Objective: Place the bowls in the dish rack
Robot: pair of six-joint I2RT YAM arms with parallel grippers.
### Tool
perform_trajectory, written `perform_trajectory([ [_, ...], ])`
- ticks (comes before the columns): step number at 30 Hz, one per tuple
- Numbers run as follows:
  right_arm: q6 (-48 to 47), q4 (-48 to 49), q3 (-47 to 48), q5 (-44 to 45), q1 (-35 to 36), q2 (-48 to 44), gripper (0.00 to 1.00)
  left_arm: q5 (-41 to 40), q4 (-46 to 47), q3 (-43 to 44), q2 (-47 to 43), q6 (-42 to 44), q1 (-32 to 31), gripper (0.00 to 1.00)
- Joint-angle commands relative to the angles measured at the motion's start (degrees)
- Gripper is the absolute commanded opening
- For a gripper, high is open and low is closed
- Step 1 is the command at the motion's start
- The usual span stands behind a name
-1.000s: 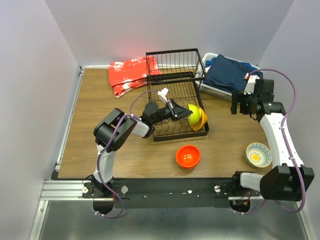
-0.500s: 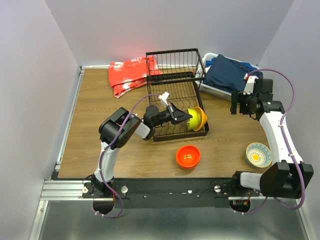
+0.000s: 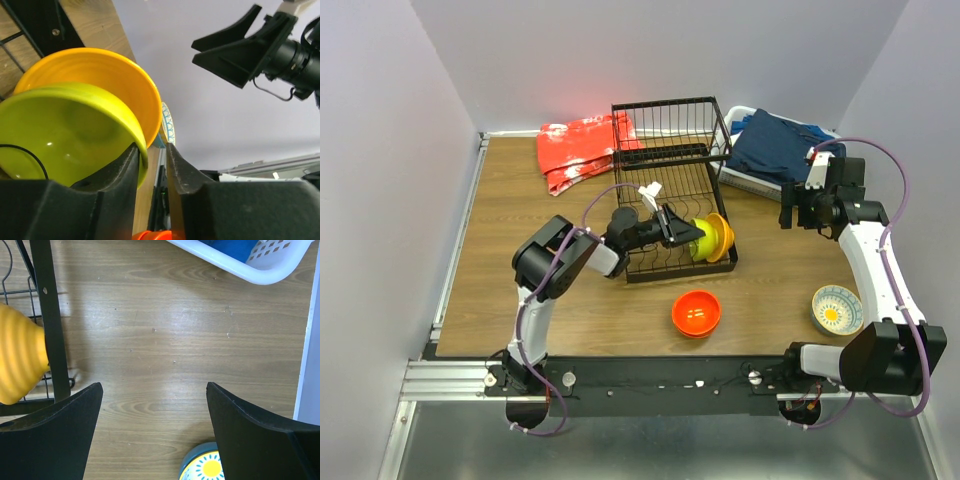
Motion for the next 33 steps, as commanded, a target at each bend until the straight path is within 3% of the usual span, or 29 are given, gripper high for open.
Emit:
perform_trajectory([
  [1, 0.15, -0.88, 1.7, -1.5, -0.37, -0.18, 0.92, 3.68, -5.65, 0.88, -6.38, 9.03, 0.45, 0.37],
  [6, 0.24, -0.97, 2.31, -1.94, -0.37, -0.7, 0.92, 3.6, -16.98, 1.84, -12.18, 19.02, 0.63, 0.4],
  [10, 0.06, -0.27, 1.7, -1.77, -0.37, -1.75, 0.92, 1.58, -39.2, 6.93, -13.51, 30.29, 0.27, 0.41],
  [19, -0.11, 0.0, -1.73, -1.94, -0.37, -5.36, 0.92, -0.36, -46.7, 8.08, -14.21, 39.87, 0.27, 0.41],
  [24, -0.12, -0.18, -2.34, -2.03, -0.37, -6.5, 0.92, -1.07, -57.87, 10.64, -19.83, 56.54, -0.95, 0.43],
  [33, 0.59, 1.66, -4.98, -2.83, -0.37, -7.56, 0.92, 2.8, -65.17, 13.1, -24.56, 73.96, -1.57, 0.45],
])
